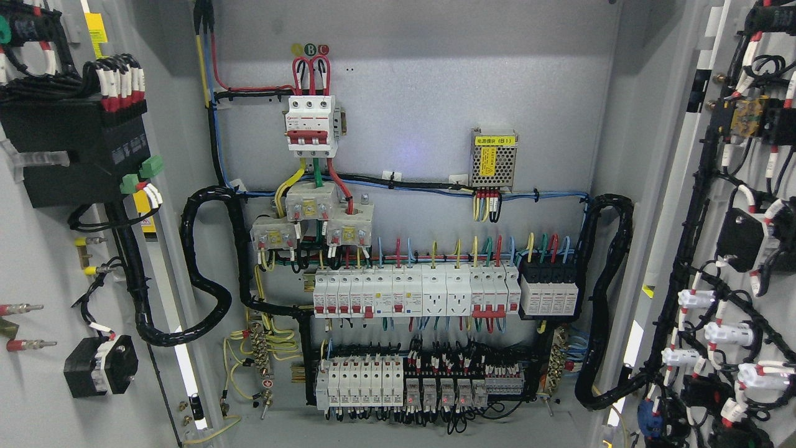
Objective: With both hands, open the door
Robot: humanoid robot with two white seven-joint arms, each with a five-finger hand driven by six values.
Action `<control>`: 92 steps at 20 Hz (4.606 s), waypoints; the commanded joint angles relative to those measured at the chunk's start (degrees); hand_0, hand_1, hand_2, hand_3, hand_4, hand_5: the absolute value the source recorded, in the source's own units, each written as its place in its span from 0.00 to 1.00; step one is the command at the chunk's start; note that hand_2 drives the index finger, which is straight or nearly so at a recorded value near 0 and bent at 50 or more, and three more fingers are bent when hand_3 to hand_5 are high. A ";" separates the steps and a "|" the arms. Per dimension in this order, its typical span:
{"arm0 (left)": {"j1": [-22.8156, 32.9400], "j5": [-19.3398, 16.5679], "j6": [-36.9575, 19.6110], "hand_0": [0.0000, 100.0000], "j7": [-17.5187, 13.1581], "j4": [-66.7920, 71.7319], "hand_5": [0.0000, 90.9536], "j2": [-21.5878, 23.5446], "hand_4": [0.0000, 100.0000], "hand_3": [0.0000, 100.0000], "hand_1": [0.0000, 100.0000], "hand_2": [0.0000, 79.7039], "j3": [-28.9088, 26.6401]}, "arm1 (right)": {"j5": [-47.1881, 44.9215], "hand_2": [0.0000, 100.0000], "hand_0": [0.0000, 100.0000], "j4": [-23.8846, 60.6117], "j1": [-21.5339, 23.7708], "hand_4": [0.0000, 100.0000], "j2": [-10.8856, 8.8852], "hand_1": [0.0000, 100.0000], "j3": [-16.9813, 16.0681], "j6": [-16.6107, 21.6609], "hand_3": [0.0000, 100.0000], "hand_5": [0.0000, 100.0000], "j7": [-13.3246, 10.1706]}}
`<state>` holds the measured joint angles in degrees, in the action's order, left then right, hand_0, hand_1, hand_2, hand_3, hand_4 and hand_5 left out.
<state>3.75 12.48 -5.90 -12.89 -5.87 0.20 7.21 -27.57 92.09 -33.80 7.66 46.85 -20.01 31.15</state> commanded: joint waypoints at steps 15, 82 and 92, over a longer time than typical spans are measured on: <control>0.02 0.18 0.02 0.12 -0.03 -0.02 0.00 1.38 0.00 0.00 0.56 0.00 -0.01 | 0.41 0.04 0.00 4.93 11.46 0.00 -6.95 0.50 -16.23 0.68 0.00 0.00 -0.65; 23.05 8.71 -14.93 0.12 -21.47 -112.96 0.00 7.54 0.00 0.00 0.56 0.00 -19.77 | 4.81 0.04 0.00 27.62 55.24 0.00 -23.21 0.50 -50.36 55.26 0.00 0.00 -16.64; 23.40 15.03 -13.61 0.12 -21.56 -112.61 0.00 6.74 0.00 0.00 0.56 0.00 -28.13 | 4.54 0.04 0.00 27.53 55.77 0.00 -22.25 0.50 -53.17 55.43 0.00 0.00 -16.64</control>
<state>26.50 25.15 -20.09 -34.39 -117.44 7.42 -13.62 -22.63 119.58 21.78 -15.37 -3.61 35.34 14.54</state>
